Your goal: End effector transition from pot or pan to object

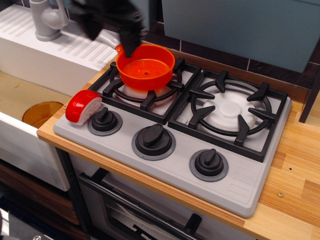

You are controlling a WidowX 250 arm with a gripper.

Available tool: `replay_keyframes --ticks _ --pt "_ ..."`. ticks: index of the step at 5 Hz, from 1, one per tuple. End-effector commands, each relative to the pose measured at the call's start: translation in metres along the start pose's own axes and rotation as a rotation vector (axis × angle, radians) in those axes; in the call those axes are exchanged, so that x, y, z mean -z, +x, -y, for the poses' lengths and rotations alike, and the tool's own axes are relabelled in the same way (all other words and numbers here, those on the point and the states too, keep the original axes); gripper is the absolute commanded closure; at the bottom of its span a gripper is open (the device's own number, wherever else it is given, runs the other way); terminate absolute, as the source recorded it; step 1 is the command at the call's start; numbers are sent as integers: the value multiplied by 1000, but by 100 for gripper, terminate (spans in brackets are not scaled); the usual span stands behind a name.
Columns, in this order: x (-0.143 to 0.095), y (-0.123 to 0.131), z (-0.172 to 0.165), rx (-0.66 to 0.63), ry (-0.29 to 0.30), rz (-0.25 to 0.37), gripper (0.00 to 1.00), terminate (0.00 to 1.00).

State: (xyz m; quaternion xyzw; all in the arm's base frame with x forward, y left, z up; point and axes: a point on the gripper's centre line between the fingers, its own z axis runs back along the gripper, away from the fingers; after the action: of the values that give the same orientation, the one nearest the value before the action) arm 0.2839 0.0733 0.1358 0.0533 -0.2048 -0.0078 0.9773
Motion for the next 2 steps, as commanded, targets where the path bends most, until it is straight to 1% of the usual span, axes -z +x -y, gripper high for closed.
replay_keyframes --ticks 1,2 --pt "16 -12 -19 5 -39 96 0 0" --pt "27 -23 -18 -2 -56 123 0 0"
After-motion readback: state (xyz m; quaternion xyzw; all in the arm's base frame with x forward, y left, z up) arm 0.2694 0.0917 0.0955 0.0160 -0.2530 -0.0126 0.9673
